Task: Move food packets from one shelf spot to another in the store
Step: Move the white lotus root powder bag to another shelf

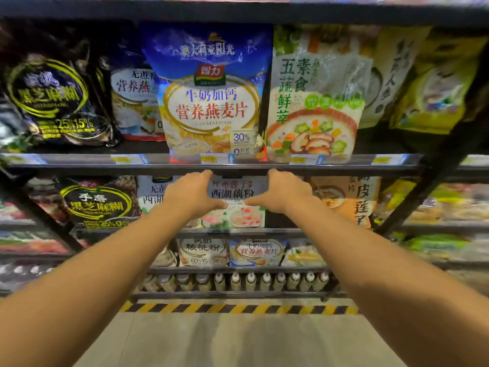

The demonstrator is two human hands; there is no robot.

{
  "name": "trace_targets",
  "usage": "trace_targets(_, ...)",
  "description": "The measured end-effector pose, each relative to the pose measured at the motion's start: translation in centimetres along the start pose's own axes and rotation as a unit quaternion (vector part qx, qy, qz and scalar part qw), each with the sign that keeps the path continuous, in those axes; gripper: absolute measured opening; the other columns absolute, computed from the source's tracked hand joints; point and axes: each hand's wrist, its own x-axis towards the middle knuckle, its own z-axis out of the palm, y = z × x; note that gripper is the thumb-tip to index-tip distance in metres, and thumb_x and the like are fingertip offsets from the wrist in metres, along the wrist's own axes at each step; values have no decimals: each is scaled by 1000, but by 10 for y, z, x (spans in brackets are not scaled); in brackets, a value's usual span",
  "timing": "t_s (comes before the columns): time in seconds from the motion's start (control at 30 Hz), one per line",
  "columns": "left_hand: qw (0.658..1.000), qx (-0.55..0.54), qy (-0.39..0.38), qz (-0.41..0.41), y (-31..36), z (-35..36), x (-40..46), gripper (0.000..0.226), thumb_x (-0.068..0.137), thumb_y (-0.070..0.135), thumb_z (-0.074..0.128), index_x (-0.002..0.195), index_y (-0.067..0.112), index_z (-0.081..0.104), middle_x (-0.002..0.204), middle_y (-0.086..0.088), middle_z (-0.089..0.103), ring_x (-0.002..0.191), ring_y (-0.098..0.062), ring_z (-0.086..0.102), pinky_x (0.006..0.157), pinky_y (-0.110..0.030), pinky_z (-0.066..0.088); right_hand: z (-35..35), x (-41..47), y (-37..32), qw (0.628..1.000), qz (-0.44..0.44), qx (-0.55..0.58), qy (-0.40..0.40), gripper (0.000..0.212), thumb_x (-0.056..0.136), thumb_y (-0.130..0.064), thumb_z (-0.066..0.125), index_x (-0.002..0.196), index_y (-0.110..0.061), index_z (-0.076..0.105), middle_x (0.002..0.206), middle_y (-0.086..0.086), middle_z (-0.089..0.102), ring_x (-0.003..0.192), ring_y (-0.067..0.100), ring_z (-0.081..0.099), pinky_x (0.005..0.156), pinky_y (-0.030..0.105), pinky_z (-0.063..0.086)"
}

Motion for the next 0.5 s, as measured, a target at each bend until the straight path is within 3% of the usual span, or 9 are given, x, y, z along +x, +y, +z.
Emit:
trace_targets(0.13, 1000, 0, 10, 25, 10, -38, -43, 98, 77, 73, 73, 155, 26, 38, 150, -1, 55, 132, -29, 56, 93, -47, 53, -25, -55, -5, 1000, 20, -5, 11, 95, 74, -80, 71, 139, -15, 48, 137, 9, 59, 123, 34, 58, 82, 43, 44)
trace_targets(0.27, 998, 10, 11, 68, 21, -79, -83, 83, 84, 64, 73, 152, 29, 42, 149, 0, 56, 131, -29, 56, 91, -45, 53, -52, -111, -4, 999, 26, 31, 6, 100, 75, -78, 73, 147, -15, 44, 146, 10, 55, 130, 35, 55, 98, 47, 49)
trace_targets(0.33, 996, 9, 7, 88, 31, -100, -103, 85, 83, 63, 74, 154, 30, 39, 150, -1, 55, 132, -29, 56, 90, -43, 51, -70, -142, 1, 998, 35, 61, 0, 104, 75, -76, 75, 152, -14, 42, 149, 11, 53, 133, 35, 54, 106, 49, 49)
trace_targets(0.5, 989, -13, 6, 149, 72, -137, -141, 90, 84, 62, 75, 157, 27, 35, 156, -1, 49, 137, -28, 52, 99, -42, 49, -113, -206, 31, 996, 55, 62, 12, 110, 76, -73, 77, 159, -14, 35, 156, 10, 48, 136, 34, 52, 108, 49, 50)
